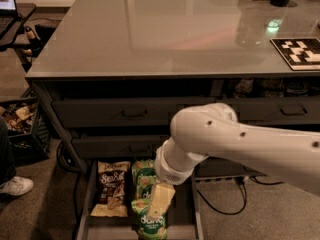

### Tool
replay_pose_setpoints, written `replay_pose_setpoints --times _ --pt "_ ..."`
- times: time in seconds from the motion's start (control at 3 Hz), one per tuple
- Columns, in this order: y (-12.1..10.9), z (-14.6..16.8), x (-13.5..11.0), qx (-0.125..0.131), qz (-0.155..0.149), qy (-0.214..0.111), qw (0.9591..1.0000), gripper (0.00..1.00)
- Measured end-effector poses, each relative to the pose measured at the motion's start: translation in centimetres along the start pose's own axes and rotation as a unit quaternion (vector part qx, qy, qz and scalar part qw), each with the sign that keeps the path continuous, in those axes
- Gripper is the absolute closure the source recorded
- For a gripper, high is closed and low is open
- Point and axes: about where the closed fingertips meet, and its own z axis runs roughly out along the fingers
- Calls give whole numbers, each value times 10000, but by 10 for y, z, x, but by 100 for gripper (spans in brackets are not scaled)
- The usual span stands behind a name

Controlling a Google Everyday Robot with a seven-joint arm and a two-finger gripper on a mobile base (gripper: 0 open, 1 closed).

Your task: Pick brown chip bag from bottom drawer and place on counter

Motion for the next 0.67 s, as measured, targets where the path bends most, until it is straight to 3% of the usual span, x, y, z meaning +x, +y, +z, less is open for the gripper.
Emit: replay_pose_setpoints --times 0.33,0.67 --pt "-15 67 -18 -78 300 -327 9990 0" --pt "-15 67 -18 -80 298 -324 9990 0"
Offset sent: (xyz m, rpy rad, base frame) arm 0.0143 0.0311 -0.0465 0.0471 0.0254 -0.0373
